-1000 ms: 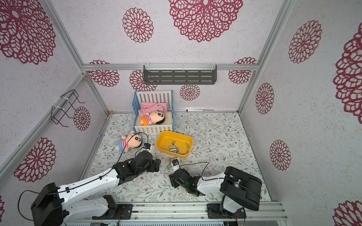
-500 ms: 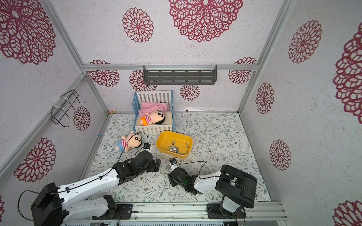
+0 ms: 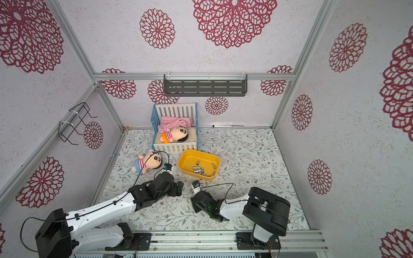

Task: Put the screws on the desktop into the storage box
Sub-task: Pick up the screw from the center of the board.

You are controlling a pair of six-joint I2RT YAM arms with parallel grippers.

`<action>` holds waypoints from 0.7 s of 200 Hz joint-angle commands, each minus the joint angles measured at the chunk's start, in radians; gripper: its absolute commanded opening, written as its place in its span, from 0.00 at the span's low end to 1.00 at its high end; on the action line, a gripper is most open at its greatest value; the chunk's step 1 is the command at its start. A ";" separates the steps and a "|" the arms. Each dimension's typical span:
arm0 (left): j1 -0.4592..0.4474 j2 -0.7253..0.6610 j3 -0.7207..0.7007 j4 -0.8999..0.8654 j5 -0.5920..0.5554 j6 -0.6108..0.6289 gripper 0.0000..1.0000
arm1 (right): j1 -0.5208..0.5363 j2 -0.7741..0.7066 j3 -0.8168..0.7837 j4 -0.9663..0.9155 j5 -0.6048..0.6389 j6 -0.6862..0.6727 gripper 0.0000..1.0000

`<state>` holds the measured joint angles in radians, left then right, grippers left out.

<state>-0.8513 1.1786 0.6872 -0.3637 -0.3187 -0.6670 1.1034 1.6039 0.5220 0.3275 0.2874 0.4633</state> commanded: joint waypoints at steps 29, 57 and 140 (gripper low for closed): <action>0.011 0.006 -0.005 -0.001 0.006 -0.007 0.92 | 0.037 0.005 0.015 -0.053 0.005 0.012 0.44; 0.012 0.009 -0.003 -0.001 0.002 -0.007 0.92 | 0.052 0.015 0.025 -0.083 0.030 0.034 0.40; 0.017 -0.010 -0.009 -0.001 -0.012 -0.011 0.92 | 0.105 0.065 0.125 -0.221 0.118 0.081 0.25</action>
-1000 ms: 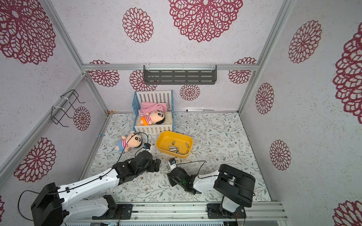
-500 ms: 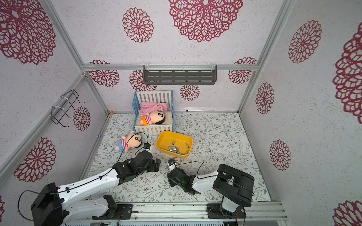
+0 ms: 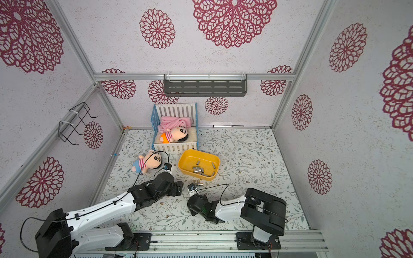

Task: Put the screws on the desktop into the storage box
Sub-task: Pick up the screw from the center of the board.

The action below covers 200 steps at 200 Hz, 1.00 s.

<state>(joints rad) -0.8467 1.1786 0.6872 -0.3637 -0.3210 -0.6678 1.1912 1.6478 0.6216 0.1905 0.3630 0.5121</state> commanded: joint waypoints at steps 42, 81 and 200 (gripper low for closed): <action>0.014 -0.041 -0.023 -0.004 -0.038 -0.021 0.92 | 0.044 0.026 0.041 -0.094 0.039 0.041 0.08; 0.017 -0.047 -0.026 -0.006 -0.043 -0.024 0.92 | 0.045 -0.001 0.056 -0.151 0.104 0.072 0.03; 0.015 -0.015 -0.012 -0.004 0.007 -0.012 0.92 | -0.042 -0.327 0.026 -0.203 0.116 0.031 0.00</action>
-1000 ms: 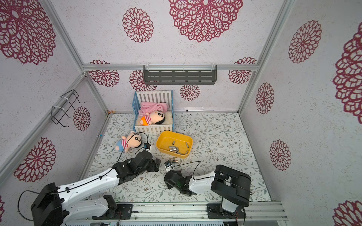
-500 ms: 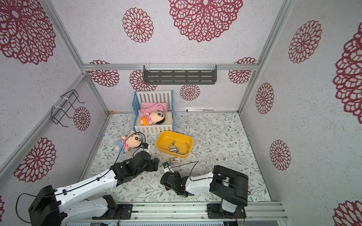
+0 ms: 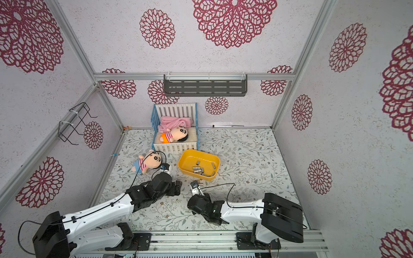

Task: Put the screws on the desktop into the storage box
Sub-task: Pick up the screw from the center of the board, then place the screw in the storage box.

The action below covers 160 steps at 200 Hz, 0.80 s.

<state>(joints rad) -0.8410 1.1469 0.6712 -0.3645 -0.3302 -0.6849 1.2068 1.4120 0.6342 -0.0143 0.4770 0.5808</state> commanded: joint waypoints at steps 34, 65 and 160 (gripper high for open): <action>0.010 0.042 0.014 -0.004 0.044 0.013 0.92 | -0.217 -0.153 0.042 0.022 -0.114 -0.097 0.00; 0.011 0.082 0.032 -0.004 0.082 0.023 0.92 | -0.351 -0.063 0.134 0.021 -0.206 -0.137 0.00; 0.008 0.145 0.059 -0.004 0.167 0.036 0.92 | -0.516 0.411 0.552 -0.113 -0.163 -0.133 0.09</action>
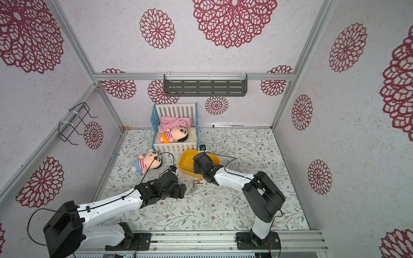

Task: Put the screws on the desktop into the storage box
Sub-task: Place the screw in the storage box, then pick up the screw from the center of the board.

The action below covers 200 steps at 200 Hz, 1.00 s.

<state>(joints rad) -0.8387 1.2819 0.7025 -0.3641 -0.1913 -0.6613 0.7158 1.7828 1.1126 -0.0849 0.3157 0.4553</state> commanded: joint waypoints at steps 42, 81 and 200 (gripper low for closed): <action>0.007 0.035 0.036 -0.004 0.043 0.018 0.92 | -0.030 0.018 0.076 -0.051 0.013 -0.013 0.40; -0.003 0.099 0.057 0.012 0.093 0.050 0.88 | -0.032 -0.114 0.008 -0.052 -0.017 -0.038 0.42; -0.037 0.341 0.143 0.127 0.089 0.165 0.65 | -0.032 -0.688 -0.622 0.193 -0.120 -0.111 0.42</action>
<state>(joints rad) -0.8654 1.5993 0.8333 -0.2890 -0.0940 -0.5274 0.6872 1.1709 0.5728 -0.0128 0.2272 0.3763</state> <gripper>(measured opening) 0.636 0.416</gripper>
